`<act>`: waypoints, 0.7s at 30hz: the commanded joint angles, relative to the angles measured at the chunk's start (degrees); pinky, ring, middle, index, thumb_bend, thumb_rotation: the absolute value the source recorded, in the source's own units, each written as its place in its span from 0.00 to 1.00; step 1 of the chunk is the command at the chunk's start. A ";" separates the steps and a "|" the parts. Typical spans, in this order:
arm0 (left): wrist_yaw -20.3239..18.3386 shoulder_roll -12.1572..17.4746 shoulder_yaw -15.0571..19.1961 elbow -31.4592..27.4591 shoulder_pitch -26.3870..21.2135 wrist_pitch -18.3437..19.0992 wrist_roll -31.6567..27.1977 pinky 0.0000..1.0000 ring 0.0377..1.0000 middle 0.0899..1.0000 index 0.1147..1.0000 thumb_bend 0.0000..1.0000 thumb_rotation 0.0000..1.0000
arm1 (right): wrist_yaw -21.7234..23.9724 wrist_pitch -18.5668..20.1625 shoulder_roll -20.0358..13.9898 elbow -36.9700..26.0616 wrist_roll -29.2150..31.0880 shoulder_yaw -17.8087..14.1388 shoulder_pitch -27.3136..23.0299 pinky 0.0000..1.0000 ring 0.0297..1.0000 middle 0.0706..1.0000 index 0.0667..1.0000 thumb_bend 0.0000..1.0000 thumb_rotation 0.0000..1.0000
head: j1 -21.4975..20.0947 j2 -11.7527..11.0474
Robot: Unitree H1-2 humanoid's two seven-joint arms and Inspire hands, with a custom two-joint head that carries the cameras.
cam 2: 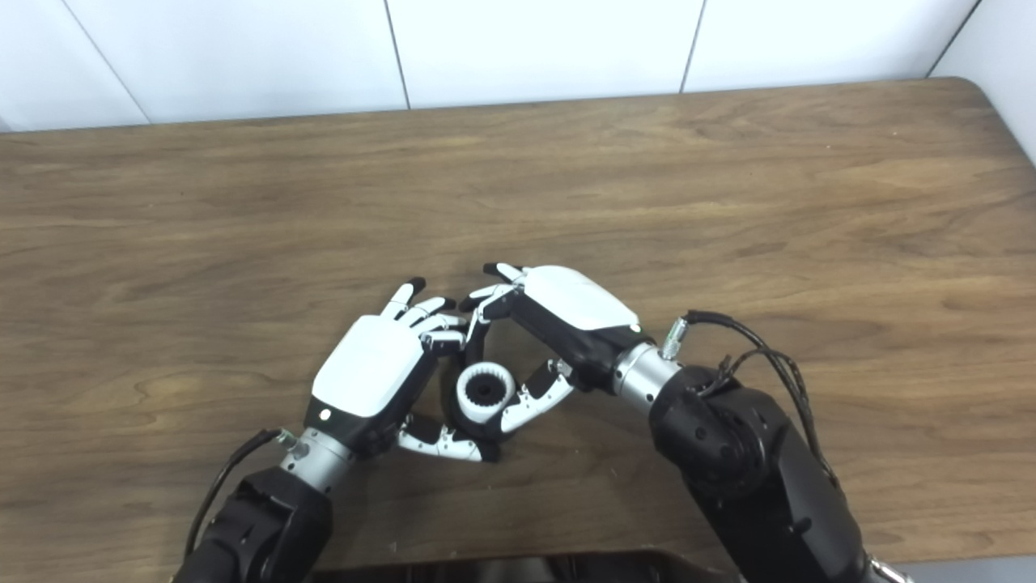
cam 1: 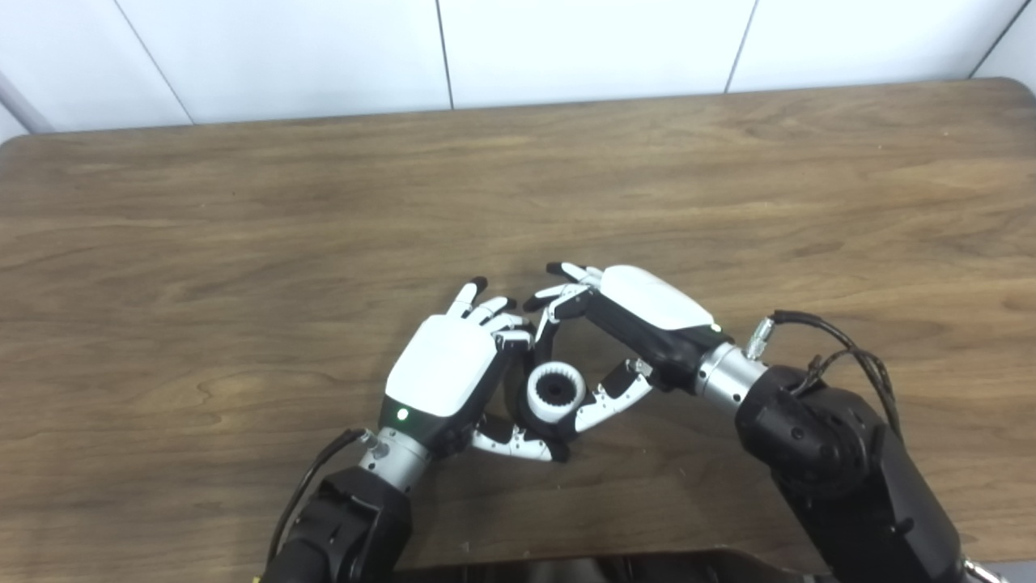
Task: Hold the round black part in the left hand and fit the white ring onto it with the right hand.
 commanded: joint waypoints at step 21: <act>-0.13 0.11 0.00 -0.47 -0.04 -0.61 0.41 1.00 0.87 0.74 0.42 0.52 0.06 | 0.71 -0.24 -0.89 -3.26 0.09 -3.05 -2.12 1.00 0.98 0.84 0.58 1.00 0.24 | -0.18 0.05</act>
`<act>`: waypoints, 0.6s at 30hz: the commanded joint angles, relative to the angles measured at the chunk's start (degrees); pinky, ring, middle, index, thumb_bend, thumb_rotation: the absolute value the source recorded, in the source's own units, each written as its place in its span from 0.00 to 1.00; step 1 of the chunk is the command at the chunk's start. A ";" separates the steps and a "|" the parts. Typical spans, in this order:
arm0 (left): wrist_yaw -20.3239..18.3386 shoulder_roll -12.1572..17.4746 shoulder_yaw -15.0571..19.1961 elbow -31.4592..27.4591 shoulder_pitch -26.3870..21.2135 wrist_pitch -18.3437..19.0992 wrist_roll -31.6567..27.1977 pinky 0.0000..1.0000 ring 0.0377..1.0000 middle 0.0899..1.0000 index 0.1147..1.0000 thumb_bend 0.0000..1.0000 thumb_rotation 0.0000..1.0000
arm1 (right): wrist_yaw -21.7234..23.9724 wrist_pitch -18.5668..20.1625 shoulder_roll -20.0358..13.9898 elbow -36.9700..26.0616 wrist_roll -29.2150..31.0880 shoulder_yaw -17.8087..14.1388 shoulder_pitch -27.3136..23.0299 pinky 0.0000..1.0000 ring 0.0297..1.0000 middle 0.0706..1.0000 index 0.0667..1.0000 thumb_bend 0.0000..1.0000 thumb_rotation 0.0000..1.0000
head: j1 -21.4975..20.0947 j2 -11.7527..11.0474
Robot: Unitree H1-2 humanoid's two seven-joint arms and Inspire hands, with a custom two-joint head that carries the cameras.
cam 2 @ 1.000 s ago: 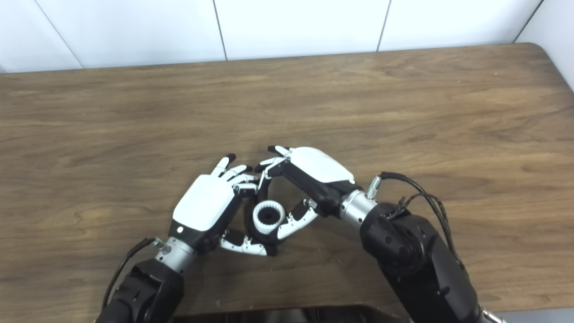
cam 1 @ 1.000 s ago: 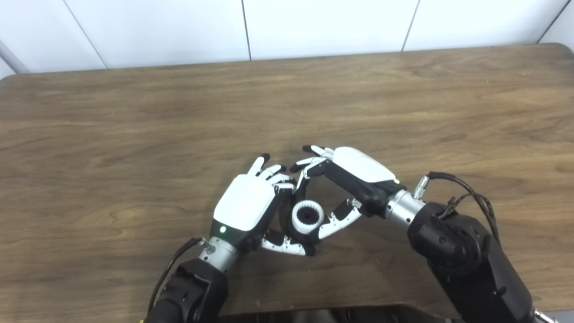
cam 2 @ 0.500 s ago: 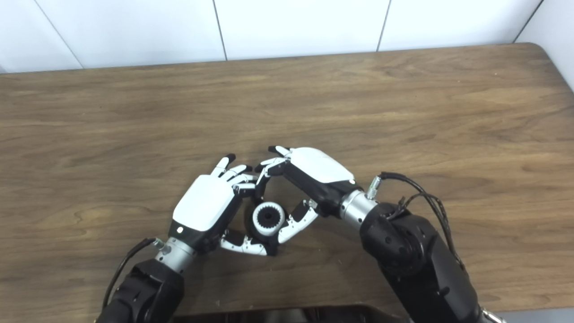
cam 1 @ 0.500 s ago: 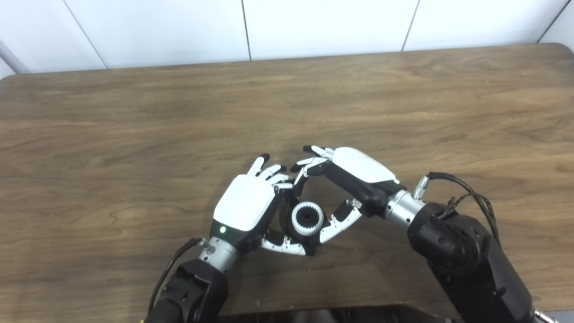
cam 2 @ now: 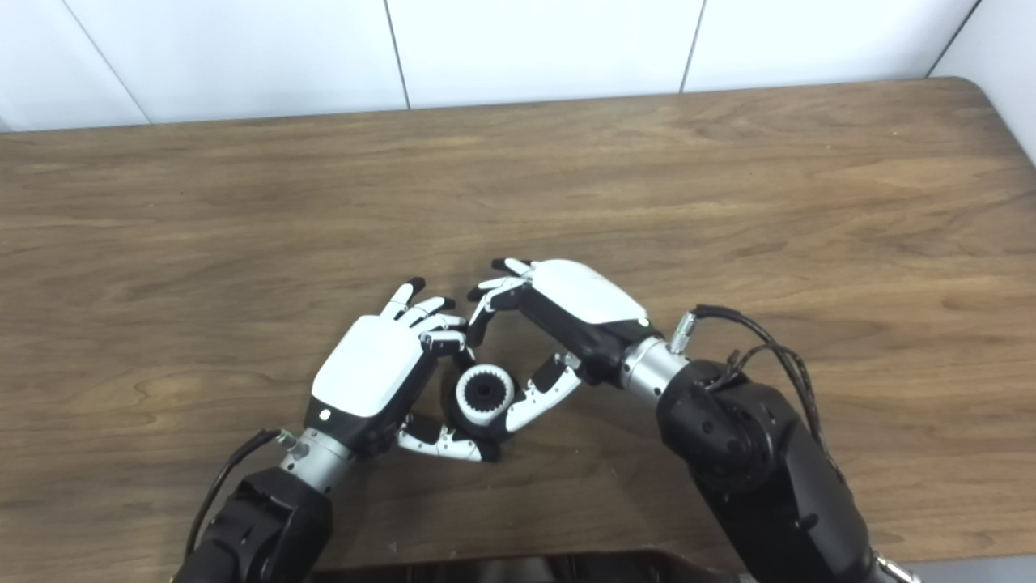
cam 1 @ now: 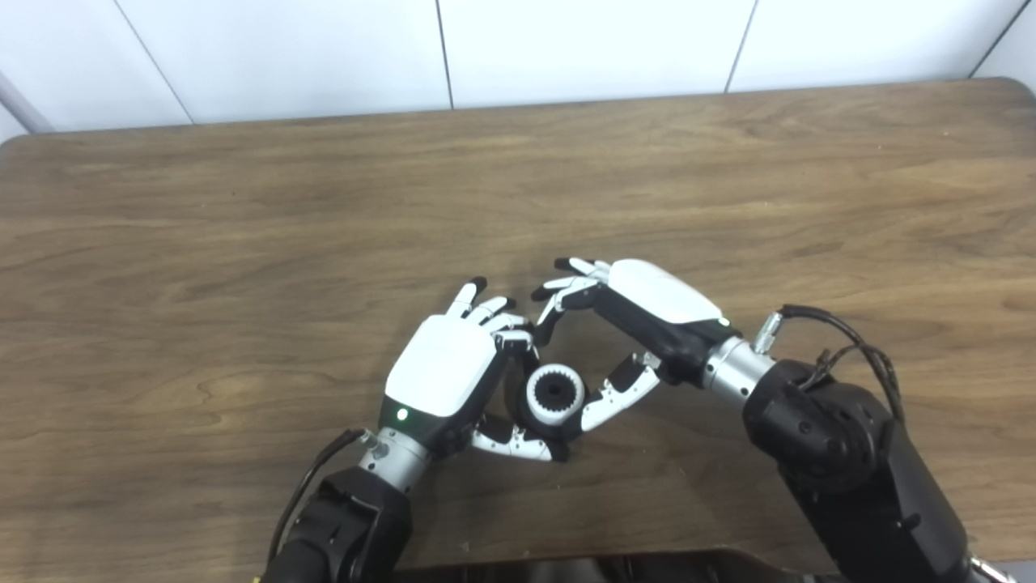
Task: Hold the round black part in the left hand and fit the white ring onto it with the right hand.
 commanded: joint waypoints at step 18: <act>-0.12 0.60 0.72 -0.39 -0.13 -0.65 -0.31 1.00 0.87 0.74 0.42 0.52 0.06 | 1.98 2.27 -3.48 -7.25 1.98 -8.05 -1.24 1.00 0.98 0.83 0.60 1.00 0.23 | -0.30 -0.26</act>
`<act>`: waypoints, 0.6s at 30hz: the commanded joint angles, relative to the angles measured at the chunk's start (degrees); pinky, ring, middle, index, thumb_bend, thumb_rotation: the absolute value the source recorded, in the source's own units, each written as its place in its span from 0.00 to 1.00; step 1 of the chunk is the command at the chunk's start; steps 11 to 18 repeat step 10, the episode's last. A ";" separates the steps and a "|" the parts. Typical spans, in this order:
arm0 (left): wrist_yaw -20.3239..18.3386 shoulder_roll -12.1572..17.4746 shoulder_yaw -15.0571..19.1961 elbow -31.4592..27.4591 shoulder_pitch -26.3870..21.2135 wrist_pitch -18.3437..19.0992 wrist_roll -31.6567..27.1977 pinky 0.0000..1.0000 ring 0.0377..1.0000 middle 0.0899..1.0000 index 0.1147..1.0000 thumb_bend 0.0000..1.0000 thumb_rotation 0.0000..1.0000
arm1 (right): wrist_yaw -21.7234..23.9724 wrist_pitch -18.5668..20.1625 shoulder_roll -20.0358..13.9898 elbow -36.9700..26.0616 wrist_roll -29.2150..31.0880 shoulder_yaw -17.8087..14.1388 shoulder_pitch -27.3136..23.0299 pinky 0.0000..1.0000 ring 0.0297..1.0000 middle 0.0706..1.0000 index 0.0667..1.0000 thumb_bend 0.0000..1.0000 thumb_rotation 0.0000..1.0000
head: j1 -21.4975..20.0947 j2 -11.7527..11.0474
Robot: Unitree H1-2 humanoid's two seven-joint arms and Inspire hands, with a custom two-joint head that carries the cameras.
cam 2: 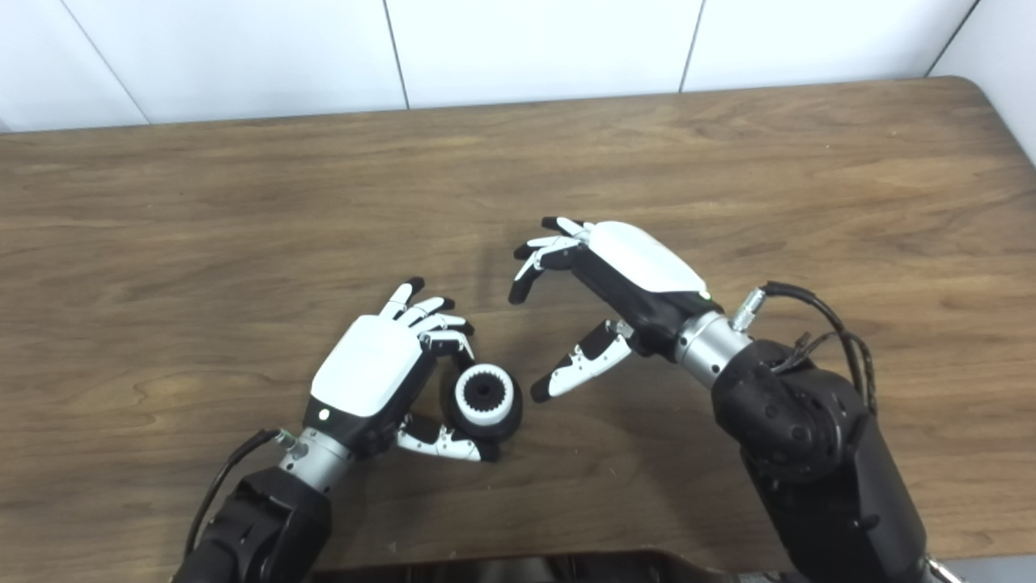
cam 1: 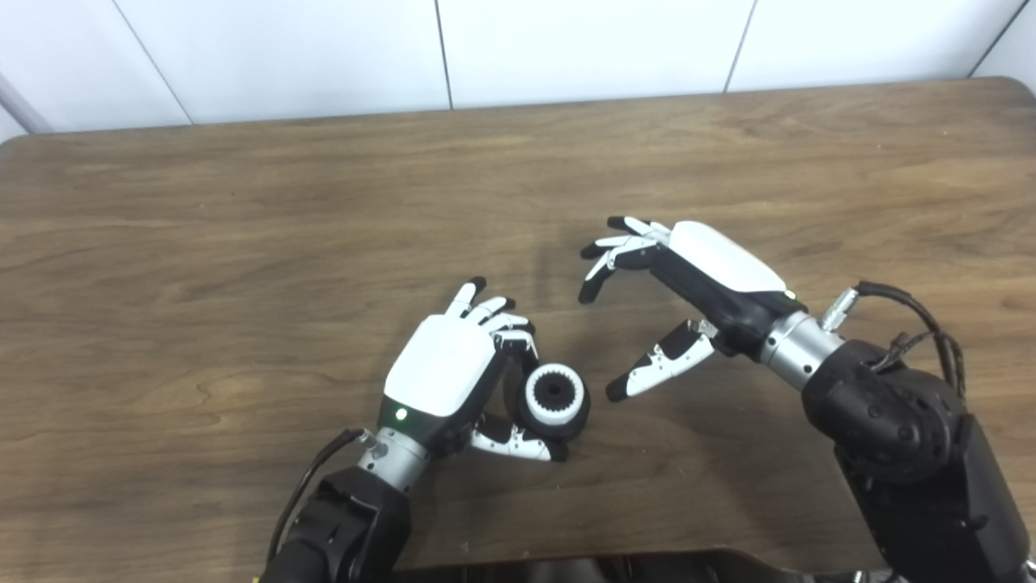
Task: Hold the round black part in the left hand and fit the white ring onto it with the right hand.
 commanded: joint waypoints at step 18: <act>-0.84 0.83 1.18 -0.76 -0.20 -0.27 -0.69 1.00 0.88 0.73 0.42 0.52 0.07 | -0.72 -0.12 -0.70 -2.06 -0.46 -1.07 -0.59 1.00 0.98 0.83 0.61 1.00 0.24 | 0.24 -0.15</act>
